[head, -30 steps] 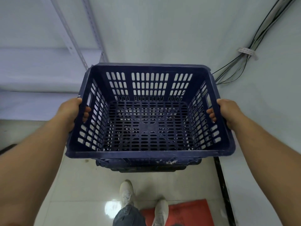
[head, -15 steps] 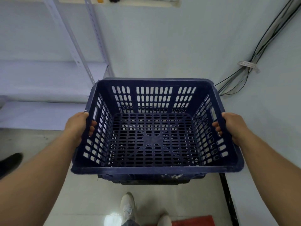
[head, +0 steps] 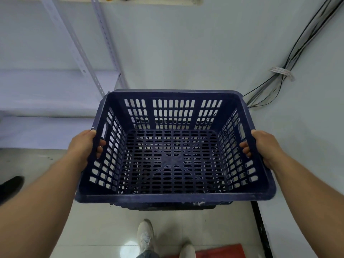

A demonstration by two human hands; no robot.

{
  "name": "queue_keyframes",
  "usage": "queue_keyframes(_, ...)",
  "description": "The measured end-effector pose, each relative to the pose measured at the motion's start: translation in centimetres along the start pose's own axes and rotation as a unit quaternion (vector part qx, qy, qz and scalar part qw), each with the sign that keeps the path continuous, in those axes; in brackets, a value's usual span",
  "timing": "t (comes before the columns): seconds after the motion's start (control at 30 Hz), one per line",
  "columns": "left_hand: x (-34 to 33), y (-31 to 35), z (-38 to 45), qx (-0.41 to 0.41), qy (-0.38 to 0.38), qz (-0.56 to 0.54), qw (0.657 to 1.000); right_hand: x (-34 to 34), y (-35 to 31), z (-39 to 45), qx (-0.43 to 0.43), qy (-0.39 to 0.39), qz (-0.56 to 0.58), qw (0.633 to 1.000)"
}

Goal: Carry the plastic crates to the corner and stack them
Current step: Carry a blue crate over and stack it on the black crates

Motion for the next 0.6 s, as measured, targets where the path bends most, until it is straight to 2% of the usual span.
queue_keyframes(0.6,0.03,0.37,-0.43,-0.027,0.016,0.030,0.999,0.06,-0.11,0.52,0.032,0.040,-0.073,0.996)
Point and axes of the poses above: each hand's wrist, its own z-axis towards the middle knuckle, its own x-axis out of the back of the hand, y = z × x, the point moved 5 cm from there along z, towards the middle knuckle, and after that the axes turned 14 degrees about z, right-handed, at the moved point
